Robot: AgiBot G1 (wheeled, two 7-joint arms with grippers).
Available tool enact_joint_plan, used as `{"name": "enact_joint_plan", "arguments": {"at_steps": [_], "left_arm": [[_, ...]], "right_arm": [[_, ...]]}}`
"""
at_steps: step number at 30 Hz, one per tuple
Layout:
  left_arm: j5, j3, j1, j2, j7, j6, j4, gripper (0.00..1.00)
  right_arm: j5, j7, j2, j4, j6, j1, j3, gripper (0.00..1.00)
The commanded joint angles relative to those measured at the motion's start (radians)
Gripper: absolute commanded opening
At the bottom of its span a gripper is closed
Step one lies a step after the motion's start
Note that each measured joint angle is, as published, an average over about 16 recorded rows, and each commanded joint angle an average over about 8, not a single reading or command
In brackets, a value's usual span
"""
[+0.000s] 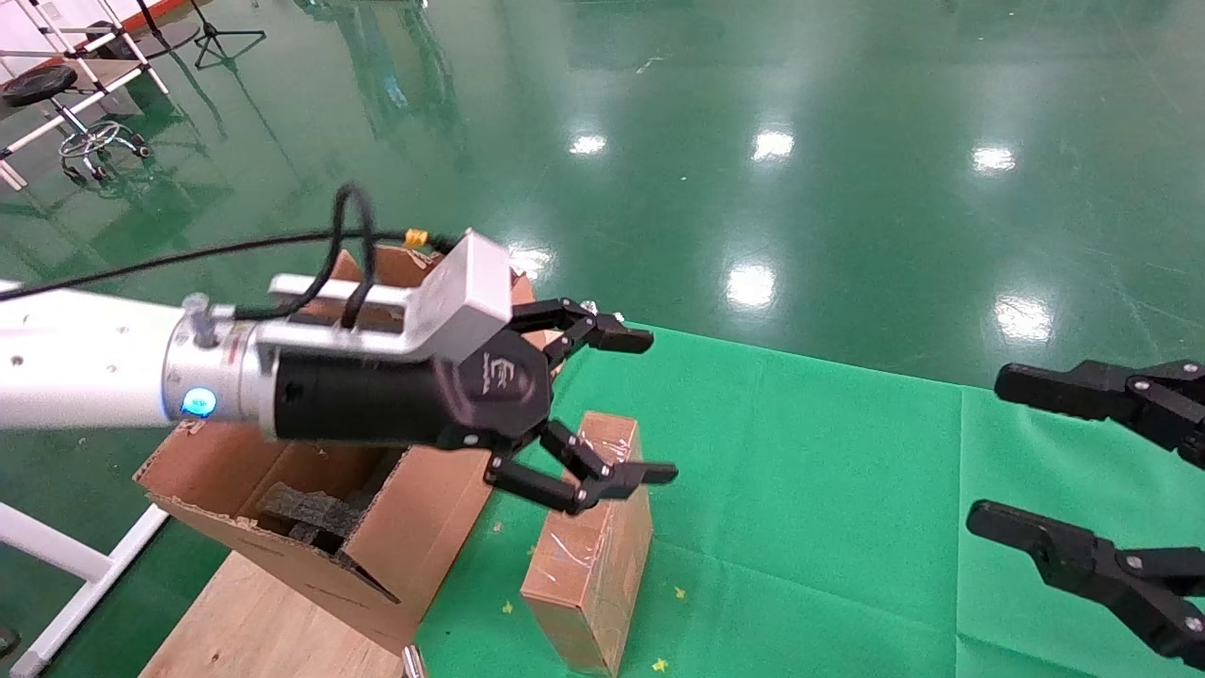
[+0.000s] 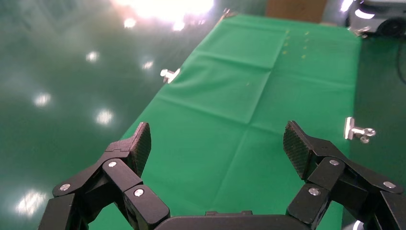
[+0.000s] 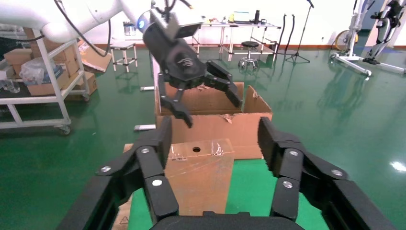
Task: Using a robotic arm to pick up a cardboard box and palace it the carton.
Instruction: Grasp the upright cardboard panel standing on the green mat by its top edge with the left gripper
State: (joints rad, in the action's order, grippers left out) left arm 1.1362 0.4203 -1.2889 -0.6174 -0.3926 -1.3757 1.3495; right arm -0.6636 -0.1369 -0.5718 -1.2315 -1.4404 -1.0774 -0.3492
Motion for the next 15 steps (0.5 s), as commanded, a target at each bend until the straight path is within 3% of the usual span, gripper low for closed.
{"name": "enact_joint_plan", "arguments": {"at_steps": [1,15], "left_arm": [[0.051,0.021,-0.043,-0.006,-0.053,0.010,0.005,1.00],[0.417,0.234,-0.350,-0.128,-0.589,-0.145,0.000,1.00]], "right_arm": [[0.000,0.000,0.000,0.000,0.000,0.000,0.000,0.00],[0.000,0.000,0.000,0.000,0.000,0.000,0.000,0.00]]}}
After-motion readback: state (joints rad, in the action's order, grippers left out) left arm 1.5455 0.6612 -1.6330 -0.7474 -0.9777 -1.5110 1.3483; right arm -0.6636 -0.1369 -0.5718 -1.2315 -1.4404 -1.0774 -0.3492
